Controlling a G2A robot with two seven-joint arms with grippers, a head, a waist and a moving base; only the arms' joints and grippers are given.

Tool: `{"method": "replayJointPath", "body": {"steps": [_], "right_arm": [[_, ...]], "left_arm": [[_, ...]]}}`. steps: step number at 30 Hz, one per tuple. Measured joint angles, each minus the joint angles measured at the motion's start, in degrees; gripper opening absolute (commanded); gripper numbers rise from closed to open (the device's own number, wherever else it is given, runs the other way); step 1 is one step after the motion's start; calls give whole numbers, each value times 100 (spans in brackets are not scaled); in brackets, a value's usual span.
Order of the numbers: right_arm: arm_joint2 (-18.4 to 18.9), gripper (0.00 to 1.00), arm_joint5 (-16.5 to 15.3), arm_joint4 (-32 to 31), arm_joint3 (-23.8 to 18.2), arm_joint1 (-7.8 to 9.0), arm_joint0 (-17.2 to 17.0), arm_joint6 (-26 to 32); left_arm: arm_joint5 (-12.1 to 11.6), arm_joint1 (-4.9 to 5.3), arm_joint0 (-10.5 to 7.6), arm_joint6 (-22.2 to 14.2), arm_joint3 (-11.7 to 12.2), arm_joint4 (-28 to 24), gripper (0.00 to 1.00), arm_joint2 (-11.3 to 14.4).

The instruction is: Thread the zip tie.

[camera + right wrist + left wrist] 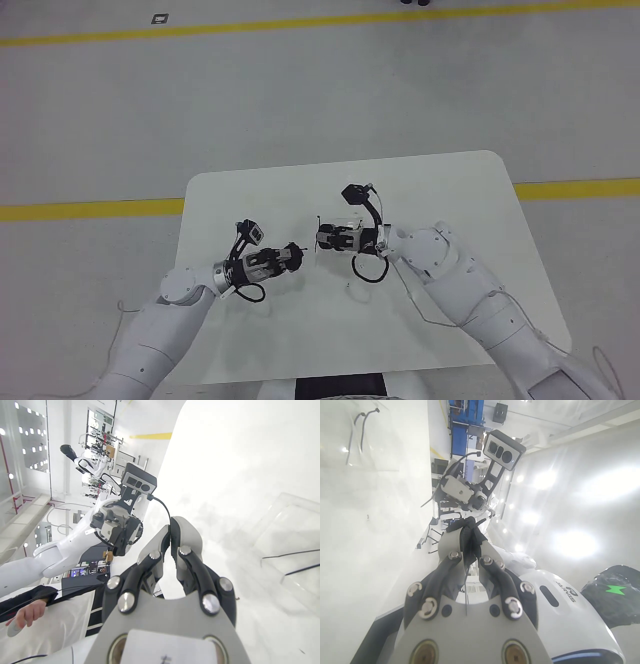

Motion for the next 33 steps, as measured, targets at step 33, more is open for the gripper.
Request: {"method": "replayJointPath", "body": {"steps": [33], "right_arm": [[197,0,510,-234,-1270,92,-909,-1037]], "left_arm": [[0,21,295,485,56,-90,0,-62]]}}
